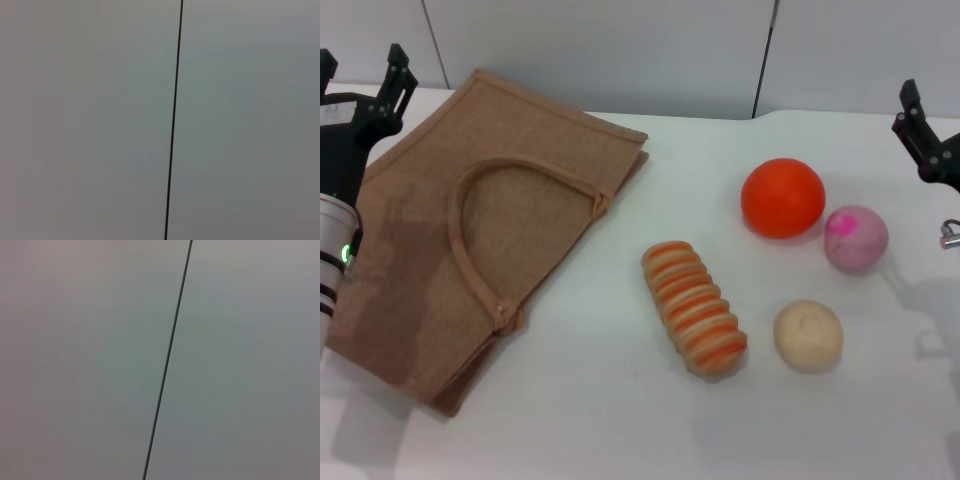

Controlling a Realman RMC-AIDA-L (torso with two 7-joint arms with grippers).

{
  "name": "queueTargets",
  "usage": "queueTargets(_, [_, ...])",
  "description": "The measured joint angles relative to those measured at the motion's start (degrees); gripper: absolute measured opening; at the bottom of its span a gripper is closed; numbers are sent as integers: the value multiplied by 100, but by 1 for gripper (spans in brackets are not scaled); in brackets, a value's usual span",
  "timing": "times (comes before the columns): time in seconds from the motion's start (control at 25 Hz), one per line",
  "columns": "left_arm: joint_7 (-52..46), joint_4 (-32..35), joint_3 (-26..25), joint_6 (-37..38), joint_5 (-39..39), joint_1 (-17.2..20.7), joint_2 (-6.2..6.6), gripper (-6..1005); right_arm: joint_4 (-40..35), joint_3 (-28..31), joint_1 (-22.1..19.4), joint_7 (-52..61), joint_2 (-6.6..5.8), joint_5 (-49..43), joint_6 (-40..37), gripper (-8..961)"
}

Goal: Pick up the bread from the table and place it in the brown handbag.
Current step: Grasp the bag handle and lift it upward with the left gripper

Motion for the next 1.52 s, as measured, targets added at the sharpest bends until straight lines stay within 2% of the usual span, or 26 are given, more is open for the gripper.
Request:
queueTargets(0.88, [-23, 7, 0, -16, 15, 0, 1, 862, -7, 0, 0, 0, 0, 0, -14, 910])
queueTargets(1.0, [-275, 9, 2, -90, 154, 1, 19, 862, -24, 0, -2, 0, 0, 0, -94, 910])
queueTargets(1.12, [-1247, -132, 11, -180, 588, 8, 122, 862, -12, 0, -19, 0, 0, 0, -126, 910])
queueTargets(1.28, [-3464, -1033, 16, -191, 1641, -58, 236, 861, -1, 0, -26, 0, 0, 0, -130, 910])
queueTargets(1.4, [-5401, -2220, 18, -176, 2558, -283, 145, 862, 0, 0, -13, 0, 0, 0, -131, 910])
queueTargets(1.52, [-6876, -3283, 16, -180, 3490, -578, 43, 863, -7, 0, -5, 0, 0, 0, -132, 910])
